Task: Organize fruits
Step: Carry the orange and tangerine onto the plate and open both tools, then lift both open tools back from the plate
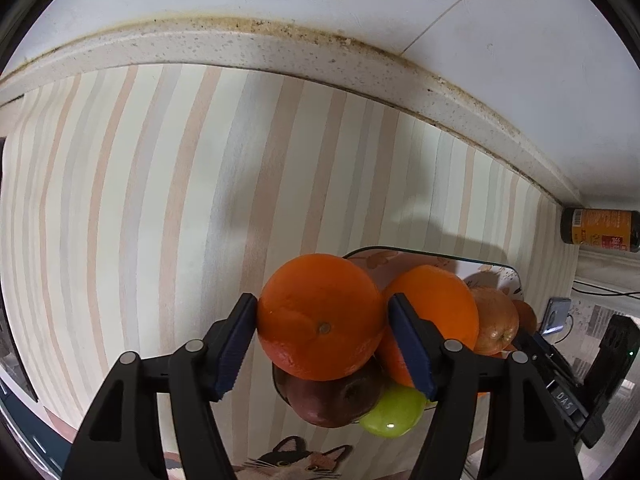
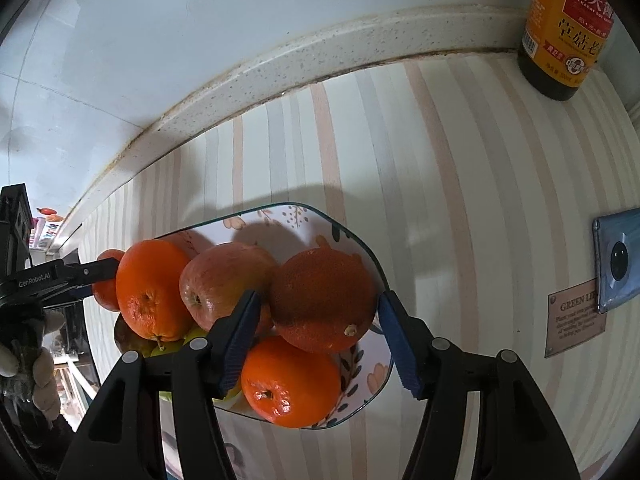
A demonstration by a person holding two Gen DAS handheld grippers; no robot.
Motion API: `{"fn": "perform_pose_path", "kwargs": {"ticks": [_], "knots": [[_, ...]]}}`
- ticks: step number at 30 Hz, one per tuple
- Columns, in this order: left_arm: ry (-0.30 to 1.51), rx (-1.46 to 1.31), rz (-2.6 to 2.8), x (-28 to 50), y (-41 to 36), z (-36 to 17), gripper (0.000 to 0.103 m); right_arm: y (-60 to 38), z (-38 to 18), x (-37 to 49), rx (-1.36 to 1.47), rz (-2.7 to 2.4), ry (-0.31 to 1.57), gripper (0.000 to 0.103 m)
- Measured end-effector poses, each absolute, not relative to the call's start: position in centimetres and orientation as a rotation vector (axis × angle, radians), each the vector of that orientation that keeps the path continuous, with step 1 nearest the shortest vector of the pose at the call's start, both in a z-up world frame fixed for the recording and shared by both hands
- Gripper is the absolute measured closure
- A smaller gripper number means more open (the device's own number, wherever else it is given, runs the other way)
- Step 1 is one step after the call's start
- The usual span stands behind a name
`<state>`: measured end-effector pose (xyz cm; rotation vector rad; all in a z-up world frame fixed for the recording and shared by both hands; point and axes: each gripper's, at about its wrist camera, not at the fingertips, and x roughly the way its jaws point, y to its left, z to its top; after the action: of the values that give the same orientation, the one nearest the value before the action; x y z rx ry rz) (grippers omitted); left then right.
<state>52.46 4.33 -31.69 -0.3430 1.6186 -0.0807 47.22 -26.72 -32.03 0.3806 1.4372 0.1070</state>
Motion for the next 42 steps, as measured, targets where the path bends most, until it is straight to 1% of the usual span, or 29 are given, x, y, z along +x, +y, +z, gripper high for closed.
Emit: {"fn": "perform_pose_path", "kwargs": {"ticks": [3, 17, 25, 28, 32, 34, 36, 37, 38, 39, 40, 42], "knots": [[1.621, -0.369, -0.09, 52.7, 4.5, -31.5, 0.035, -26.6, -31.8, 47.2, 0.385, 0.102, 1.434, 0.03], [1.594, -0.365, -0.121, 52.7, 3.7, -30.2, 0.035, -25.9, -30.4, 47.0, 0.381, 0.112, 1.418, 0.029], [1.604, -0.441, -0.146, 52.3, 4.8, -31.1, 0.034, -25.9, -29.9, 46.9, 0.387, 0.106, 1.411, 0.028], [1.599, -0.44, -0.144, 52.1, 4.7, -31.0, 0.034, -25.8, -29.9, 46.8, 0.383, 0.105, 1.408, 0.021], [1.58, -0.419, -0.138, 51.8, 4.6, -30.1, 0.034, -25.8, -29.6, 46.7, 0.374, 0.099, 1.402, 0.019], [1.553, -0.399, -0.123, 51.5, 4.8, -29.2, 0.034, -25.8, -29.2, 46.4, 0.346, 0.077, 1.397, 0.008], [1.514, -0.366, -0.1, 50.8, 5.1, -28.0, 0.034, -25.5, -28.2, 45.8, 0.291, 0.044, 1.38, 0.008], [1.492, -0.334, -0.082, 50.3, 5.1, -27.3, 0.03, -25.4, -27.7, 45.5, 0.266, 0.034, 1.368, 0.008], [1.473, -0.299, -0.068, 49.8, 5.0, -26.6, 0.016, -25.2, -27.2, 45.1, 0.244, 0.027, 1.355, 0.008], [1.451, -0.259, -0.056, 49.1, 4.9, -25.9, 0.011, -24.8, -26.6, 44.5, 0.216, 0.019, 1.341, 0.006], [1.425, -0.219, -0.039, 48.2, 4.8, -25.2, 0.008, -24.4, -25.9, 43.8, 0.187, 0.013, 1.327, 0.005], [1.384, -0.168, -0.026, 46.3, 4.4, -24.2, 0.008, -23.8, -24.8, 42.5, 0.15, 0.009, 1.306, 0.004]]}}
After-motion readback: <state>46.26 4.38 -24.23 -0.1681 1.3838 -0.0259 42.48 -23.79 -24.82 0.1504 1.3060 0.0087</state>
